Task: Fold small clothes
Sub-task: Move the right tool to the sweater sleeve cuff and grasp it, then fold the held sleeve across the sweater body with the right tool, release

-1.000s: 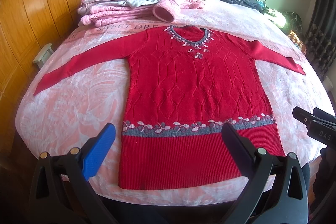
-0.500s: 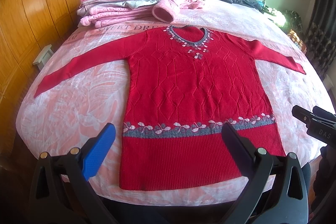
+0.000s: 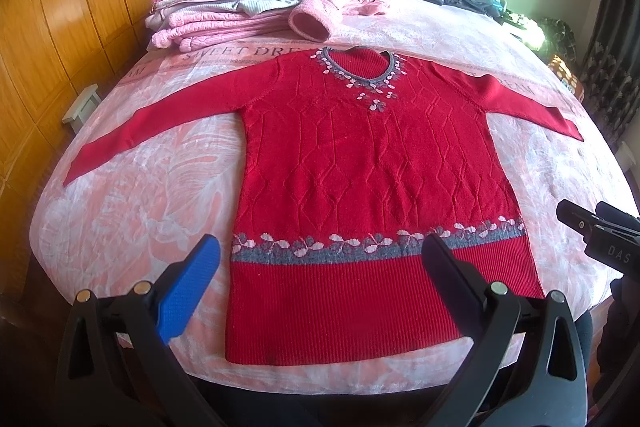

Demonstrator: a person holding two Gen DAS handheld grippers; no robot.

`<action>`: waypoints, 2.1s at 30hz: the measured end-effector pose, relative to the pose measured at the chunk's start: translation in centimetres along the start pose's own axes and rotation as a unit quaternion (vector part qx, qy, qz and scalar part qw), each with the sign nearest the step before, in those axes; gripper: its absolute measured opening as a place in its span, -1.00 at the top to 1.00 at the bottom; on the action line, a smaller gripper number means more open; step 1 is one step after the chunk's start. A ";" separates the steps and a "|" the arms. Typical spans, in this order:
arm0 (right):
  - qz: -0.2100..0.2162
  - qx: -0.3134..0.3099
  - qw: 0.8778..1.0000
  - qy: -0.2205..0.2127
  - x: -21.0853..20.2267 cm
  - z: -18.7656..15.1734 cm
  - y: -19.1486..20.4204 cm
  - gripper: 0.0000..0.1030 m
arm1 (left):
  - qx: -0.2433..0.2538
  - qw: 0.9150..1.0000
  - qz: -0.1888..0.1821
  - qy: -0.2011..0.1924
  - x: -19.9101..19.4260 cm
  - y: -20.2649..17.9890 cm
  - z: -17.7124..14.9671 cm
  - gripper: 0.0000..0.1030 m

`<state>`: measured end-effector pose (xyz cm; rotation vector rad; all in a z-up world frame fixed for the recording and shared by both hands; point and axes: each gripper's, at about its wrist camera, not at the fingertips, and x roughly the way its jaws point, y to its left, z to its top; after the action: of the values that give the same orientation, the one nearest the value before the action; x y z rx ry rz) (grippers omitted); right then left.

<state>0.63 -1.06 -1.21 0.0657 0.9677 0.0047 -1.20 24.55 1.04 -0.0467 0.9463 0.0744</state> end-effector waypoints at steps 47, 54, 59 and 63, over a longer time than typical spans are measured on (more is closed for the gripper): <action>-0.038 0.210 0.975 0.070 26.2 21.4 -46.9 0.77 | 0.005 0.999 -0.030 0.038 21.8 -14.2 14.2 -0.94; -0.036 0.258 0.965 0.043 23.8 20.3 -48.8 0.79 | 0.005 0.999 -0.021 0.028 21.1 -13.1 14.1 -0.94; -0.065 0.273 0.958 0.062 24.9 18.7 -49.2 0.78 | -0.011 0.998 -0.015 0.056 22.7 -11.6 13.7 -0.94; -0.092 0.241 0.965 0.035 23.5 20.0 -47.1 0.78 | -0.020 0.998 -0.014 0.059 22.8 -10.4 13.3 -0.94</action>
<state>29.21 -48.34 -12.03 0.4259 1.0262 -0.4040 23.71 16.16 -9.64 -0.1013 1.0624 0.0654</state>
